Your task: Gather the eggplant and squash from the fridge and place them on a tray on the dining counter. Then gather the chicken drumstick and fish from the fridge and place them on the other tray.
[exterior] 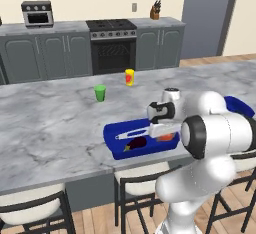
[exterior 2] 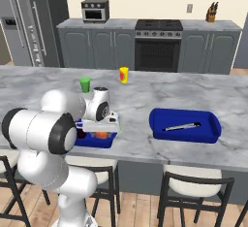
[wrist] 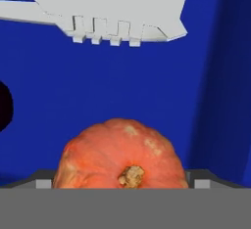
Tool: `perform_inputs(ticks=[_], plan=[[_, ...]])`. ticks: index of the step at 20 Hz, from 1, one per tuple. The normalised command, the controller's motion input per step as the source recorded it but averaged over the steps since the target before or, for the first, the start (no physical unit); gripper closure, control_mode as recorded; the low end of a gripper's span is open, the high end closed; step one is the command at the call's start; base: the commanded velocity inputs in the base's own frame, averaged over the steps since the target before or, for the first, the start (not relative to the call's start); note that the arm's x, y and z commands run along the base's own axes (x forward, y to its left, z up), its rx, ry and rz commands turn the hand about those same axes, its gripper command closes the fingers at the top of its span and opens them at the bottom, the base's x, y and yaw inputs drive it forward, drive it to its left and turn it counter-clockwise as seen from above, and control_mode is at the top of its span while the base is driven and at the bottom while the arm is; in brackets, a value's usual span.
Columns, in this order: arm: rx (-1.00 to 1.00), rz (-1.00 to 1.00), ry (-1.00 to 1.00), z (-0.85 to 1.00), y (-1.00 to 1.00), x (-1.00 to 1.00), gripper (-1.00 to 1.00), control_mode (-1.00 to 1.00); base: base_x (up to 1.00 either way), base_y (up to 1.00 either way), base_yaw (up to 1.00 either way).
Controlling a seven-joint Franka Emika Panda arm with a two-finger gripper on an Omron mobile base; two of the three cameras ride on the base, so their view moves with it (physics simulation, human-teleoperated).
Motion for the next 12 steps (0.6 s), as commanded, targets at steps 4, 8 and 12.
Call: perform_inputs(ticks=[4, 8, 12], plan=[[0.0, 0.0, 0.0, 0.12, 0.0, -0.13, -1.0, -1.0, 0.0, 0.0, 0.0], [0.0, 0.0, 0.0, 0.09, 0.0, 0.0, -1.0, -1.0, 0.0, 0.0, 0.0], [0.0, 0.0, -0.07, 0.78, 0.0, -0.63, -1.0, -1.0, 0.0, 0.0, 0.0]])
